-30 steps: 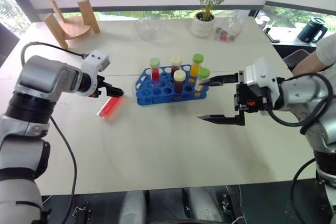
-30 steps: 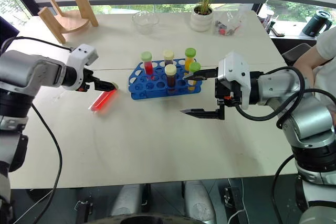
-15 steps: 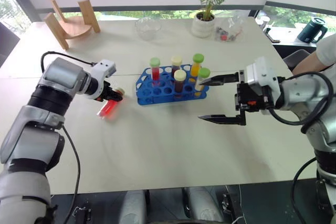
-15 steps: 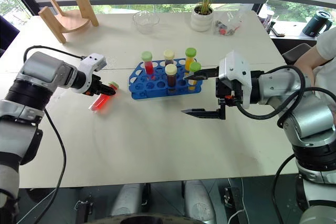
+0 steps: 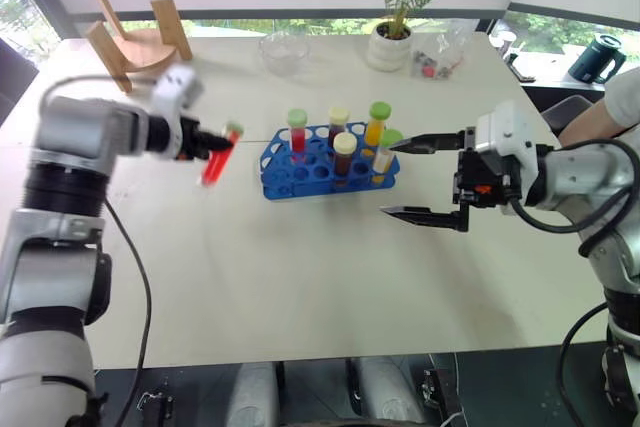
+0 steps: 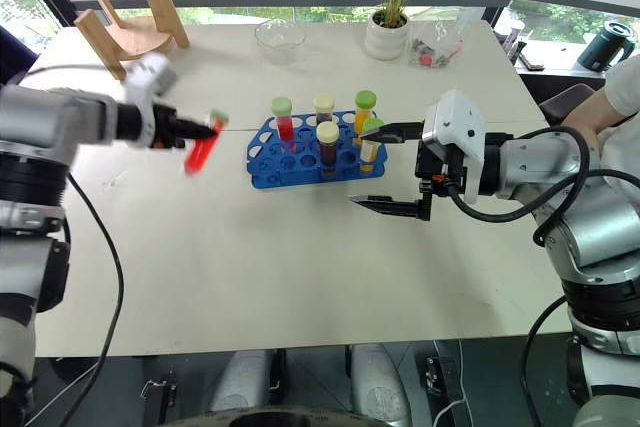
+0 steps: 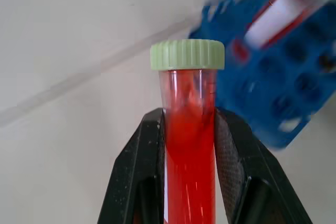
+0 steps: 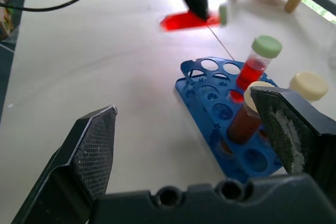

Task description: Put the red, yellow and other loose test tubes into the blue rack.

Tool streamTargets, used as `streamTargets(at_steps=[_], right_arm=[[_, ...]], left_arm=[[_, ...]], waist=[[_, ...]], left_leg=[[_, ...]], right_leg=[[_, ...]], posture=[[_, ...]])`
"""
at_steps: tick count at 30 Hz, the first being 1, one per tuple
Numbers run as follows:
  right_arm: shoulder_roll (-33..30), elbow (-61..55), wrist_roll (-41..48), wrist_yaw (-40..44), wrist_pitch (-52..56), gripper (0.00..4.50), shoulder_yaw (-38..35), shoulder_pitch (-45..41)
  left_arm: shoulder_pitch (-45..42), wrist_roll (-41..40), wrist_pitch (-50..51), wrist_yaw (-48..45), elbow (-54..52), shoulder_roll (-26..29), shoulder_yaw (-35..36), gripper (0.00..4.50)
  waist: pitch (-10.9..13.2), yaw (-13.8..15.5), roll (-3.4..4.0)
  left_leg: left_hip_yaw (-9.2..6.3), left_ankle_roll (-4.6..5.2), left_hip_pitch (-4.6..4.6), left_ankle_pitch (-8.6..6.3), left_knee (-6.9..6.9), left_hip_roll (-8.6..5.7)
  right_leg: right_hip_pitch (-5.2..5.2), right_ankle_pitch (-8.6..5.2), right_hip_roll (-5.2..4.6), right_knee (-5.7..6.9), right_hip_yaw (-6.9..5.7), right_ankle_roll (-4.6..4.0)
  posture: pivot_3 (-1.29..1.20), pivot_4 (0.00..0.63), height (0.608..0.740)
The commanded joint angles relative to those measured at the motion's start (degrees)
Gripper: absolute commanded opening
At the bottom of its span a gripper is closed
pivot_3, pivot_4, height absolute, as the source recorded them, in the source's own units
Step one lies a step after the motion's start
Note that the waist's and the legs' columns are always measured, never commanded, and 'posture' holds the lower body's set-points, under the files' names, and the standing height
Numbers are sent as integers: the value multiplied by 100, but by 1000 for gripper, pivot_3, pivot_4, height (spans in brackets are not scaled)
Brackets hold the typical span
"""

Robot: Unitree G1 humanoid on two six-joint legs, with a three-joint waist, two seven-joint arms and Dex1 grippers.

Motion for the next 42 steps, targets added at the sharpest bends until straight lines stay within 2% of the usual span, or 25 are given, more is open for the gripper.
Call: streamTargets(at_steps=[1, 3, 6, 9, 11, 15, 24, 34, 42], right_arm=[[92, -298, 70, -311, 39, 4500, -216, 122], [121, -384, 125, -438, 121, 4500, -264, 212], [172, -480, 171, -699, 266, 4500, -374, 358], [208, -557, 196, -867, 323, 4500, -417, 467], [237, -631, 209, -969, 338, 4500, -422, 518], [247, -754, 311, -1112, 444, 4500, -476, 563], [205, -824, 313, -1220, 437, 4500, -512, 645], [226, -903, 339, -1332, 462, 4500, -509, 679], [230, -989, 373, -1437, 492, 4500, -528, 715]], left_arm=[[396, -828, -561, -158, -1058, -321, 1096, 736], [757, -1236, -741, -99, -1661, -709, 1480, 736], [1670, -1360, -1740, 62, -2577, -1672, 1432, 736], [2228, -1082, -2861, 88, -2683, -2372, 1188, 736], [2409, -911, -3279, 153, -2476, -2613, 1055, 736], [2482, -349, -4493, 114, -1706, -2859, 793, 736], [2366, 94, -5996, 285, -198, -3377, 667, 736], [2193, 277, -6687, 208, 685, -3493, 599, 736], [2074, 332, -6914, 115, 929, -3633, 501, 736]], waist=[[0, 10, 1], [-5, 20, 9], [-5, 92, 9], [-4, 143, 7], [-3, 146, 5], [-5, 136, 9], [-5, 147, 9], [-5, 146, 8], [-5, 145, 8]], left_leg=[[0, 0, 0, 0, 2, 0], [6, 0, 4, 0, 2, -1], [4, -2, 14, 1, 13, 0], [5, -2, 16, 1, 25, 0], [3, -2, 14, 1, 36, 0], [5, -1, 19, 1, 47, -2], [1, 8, 14, -4, 53, -3], [-1, 9, 14, -5, 53, -2], [-1, 9, 14, -5, 53, -2]], right_leg=[[2, 0, -1, 0, 0, 0], [5, 1, -7, 0, 1, 1], [17, 2, -6, 6, 0, 2], [25, 6, -4, 5, 2, 6], [26, 9, 0, 7, 2, 9], [37, 11, 1, 8, 4, 10], [38, 12, 4, 5, 3, 13], [38, 12, 6, 5, 2, 14], [39, 12, 7, 5, 2, 14]], posture=[[0, 150, 740], [0, 150, 740], [0, 150, 740], [0, 150, 740], [0, 150, 740], [0, 150, 740], [0, 150, 740], [0, 150, 740], [0, 150, 740]])
